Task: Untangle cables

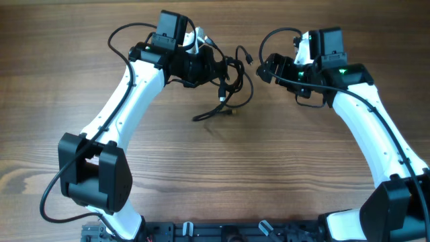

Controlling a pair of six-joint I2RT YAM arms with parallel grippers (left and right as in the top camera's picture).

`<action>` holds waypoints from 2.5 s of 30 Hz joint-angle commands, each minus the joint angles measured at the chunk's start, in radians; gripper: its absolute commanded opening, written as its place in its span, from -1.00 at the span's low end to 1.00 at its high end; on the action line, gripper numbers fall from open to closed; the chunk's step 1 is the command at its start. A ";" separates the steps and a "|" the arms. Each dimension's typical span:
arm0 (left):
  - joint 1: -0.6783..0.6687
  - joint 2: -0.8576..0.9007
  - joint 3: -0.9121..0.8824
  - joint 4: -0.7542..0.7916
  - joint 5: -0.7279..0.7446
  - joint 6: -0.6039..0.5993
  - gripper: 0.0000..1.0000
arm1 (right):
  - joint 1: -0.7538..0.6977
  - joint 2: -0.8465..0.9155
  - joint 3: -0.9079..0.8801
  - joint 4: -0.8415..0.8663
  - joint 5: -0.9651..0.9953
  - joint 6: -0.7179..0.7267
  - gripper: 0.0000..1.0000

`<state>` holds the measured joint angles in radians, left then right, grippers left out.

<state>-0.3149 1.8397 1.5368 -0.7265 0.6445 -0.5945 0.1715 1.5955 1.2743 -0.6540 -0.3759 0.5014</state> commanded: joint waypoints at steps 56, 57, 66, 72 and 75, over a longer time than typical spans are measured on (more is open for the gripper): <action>-0.028 -0.026 0.001 0.383 0.643 -0.028 -0.92 | -0.060 -0.237 0.014 0.014 -0.039 -0.085 -0.01; -0.028 -0.026 0.001 0.383 0.642 -0.028 -0.92 | -0.060 -0.229 0.014 0.002 -0.040 -0.091 -0.07; -0.028 -0.026 0.001 0.402 0.567 -0.043 -0.92 | -0.069 -0.162 0.019 -0.055 -0.157 -0.187 -0.81; -0.023 -0.026 0.001 0.313 0.198 -0.042 -0.92 | -0.243 -0.312 0.040 -0.100 -0.240 -0.184 -0.91; -0.023 -0.026 0.001 0.288 0.092 -0.042 -0.92 | -0.359 -0.381 0.040 -0.150 -0.270 -0.184 -0.92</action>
<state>-0.3817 1.8385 1.5326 -0.4118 1.0103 -0.6308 -0.0322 1.3247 1.2839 -0.7708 -0.6369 0.3370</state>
